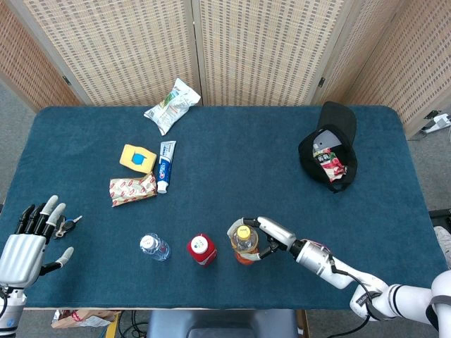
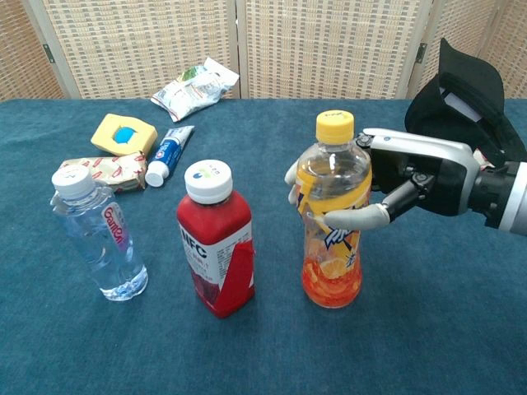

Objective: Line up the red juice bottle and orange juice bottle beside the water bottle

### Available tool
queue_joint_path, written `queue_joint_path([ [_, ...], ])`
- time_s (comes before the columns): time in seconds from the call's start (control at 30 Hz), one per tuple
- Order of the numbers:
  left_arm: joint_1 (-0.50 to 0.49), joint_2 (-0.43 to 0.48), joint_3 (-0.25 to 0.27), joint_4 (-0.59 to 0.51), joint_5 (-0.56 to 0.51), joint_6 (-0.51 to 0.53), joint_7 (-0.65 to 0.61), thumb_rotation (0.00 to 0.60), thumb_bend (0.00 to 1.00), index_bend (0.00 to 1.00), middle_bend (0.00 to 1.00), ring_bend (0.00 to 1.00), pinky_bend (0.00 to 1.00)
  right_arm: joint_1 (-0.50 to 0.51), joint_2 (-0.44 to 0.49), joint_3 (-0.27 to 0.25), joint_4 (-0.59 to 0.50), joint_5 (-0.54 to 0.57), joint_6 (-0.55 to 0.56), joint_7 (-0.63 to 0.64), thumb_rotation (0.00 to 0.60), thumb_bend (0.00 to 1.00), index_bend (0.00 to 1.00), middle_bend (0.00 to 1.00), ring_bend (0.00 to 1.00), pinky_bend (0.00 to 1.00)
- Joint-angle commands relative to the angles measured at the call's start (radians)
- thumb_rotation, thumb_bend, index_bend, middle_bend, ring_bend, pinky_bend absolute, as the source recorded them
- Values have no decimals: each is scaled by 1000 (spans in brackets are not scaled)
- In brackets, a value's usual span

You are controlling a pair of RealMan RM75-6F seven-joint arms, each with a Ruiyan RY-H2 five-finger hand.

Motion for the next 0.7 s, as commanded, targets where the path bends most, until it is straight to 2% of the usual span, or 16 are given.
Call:
queue_joint_path([
  [0.03,0,1,0,-1,0,0,0,600,219,0,0,0,0,4,-7,-6,8,-1,1,-4,600,358,516,427,364,396],
  [0.4,1,-3,0,5,0,-1,-6,600,219,0,0,0,0,18,-20,-22,32,1,12,5,600,357,502,377,326,391],
  [0.7,-2,-5,-1,4,0,-5,-2,600,219,0,0,0,0,27,-25,-41,47,-12,28,27,600,331,352,278,229,300],
])
